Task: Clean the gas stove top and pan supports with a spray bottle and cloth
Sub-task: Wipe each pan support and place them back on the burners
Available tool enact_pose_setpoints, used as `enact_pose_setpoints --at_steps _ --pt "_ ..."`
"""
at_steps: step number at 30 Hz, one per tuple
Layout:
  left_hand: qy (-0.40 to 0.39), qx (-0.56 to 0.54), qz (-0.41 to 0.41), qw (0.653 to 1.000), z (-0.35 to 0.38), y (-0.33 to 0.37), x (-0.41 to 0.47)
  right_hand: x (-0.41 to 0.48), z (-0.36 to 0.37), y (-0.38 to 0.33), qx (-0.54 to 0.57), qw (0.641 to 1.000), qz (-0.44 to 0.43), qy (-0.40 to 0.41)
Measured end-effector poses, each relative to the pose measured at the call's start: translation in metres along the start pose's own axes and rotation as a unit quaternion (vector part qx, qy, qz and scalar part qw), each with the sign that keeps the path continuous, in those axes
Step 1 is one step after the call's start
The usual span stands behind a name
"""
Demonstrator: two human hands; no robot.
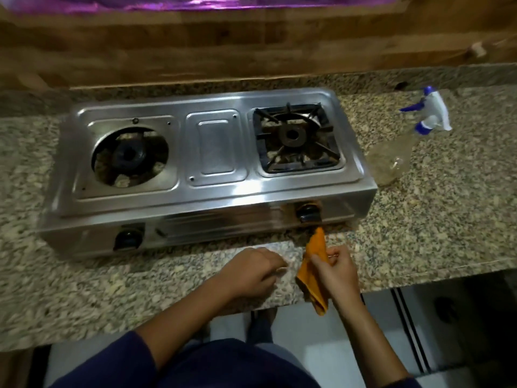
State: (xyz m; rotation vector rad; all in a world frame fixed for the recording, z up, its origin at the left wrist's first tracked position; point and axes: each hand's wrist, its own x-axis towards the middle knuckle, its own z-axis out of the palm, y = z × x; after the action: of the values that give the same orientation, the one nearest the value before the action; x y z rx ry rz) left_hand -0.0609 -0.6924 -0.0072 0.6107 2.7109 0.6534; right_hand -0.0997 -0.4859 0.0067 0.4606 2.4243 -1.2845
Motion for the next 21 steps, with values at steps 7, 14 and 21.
enact_pose_setpoints --at_steps 7,14,21 --pt "0.147 -0.103 -0.048 0.983 -0.068 -0.06 -0.134 -0.098 0.112 -0.082 0.083 0.976 -0.042 -0.197" --pt "0.337 -0.178 -0.235 0.894 -0.119 -0.171 -0.359 -0.195 0.304 -0.183 0.171 0.89 -0.086 -0.413" --pt "0.477 -0.15 -0.579 0.644 -0.11 -0.292 -0.544 -0.26 0.478 -0.247 0.192 0.844 0.033 -0.499"
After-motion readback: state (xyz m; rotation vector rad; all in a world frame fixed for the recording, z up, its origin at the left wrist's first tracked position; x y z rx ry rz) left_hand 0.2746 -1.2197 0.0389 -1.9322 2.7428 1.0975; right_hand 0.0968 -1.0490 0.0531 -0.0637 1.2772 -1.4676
